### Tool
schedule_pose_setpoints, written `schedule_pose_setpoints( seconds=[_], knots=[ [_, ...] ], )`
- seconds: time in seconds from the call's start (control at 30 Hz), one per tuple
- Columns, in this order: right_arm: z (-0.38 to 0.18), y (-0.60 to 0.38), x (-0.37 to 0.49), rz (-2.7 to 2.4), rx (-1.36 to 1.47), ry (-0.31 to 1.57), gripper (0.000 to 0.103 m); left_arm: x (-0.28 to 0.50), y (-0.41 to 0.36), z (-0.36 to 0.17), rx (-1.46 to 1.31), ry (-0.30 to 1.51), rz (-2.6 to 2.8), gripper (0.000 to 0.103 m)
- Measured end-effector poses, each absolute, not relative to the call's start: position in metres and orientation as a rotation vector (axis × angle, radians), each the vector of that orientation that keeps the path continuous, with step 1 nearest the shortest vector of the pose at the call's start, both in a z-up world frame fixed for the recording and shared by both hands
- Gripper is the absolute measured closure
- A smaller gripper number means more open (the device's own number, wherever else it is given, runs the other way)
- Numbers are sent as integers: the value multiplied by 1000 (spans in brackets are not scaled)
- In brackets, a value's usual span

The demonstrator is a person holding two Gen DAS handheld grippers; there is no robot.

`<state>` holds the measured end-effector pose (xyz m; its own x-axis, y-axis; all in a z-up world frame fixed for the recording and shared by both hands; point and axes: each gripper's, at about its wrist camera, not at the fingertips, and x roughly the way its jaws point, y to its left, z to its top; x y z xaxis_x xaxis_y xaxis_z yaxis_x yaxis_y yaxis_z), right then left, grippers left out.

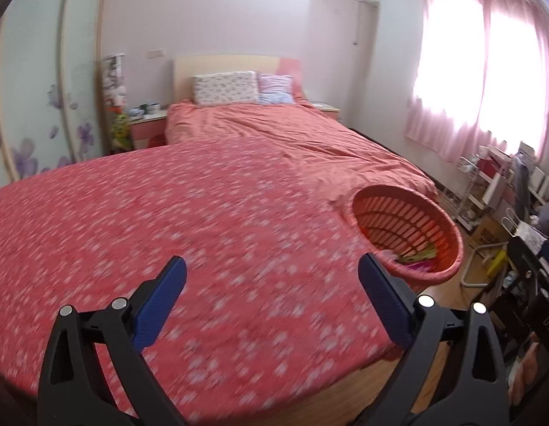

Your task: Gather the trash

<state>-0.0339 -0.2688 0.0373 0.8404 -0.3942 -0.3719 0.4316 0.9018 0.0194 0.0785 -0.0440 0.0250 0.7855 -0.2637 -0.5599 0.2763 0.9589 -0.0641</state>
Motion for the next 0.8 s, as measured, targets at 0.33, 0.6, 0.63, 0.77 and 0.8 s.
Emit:
schedule_pose_setpoints(
  seconds=[0.33,0.6,0.63,0.77,0.8],
  knots=[
    [31,-228,-73,-438,104,380,4,21,-7,12,-1,532,-84,2],
    [20,-215,-78,-453,98,421,4,3,2,9,-16,518,-49,2],
    [19,-214,-78,-455,101,430,4,1,3,9,-18,518,-47,2],
    [17,-213,-78,-461,102,440,4,-2,5,6,-29,527,-47,2],
    [16,-213,-78,-461,102,441,4,-2,6,5,-32,529,-47,2]
  ],
)
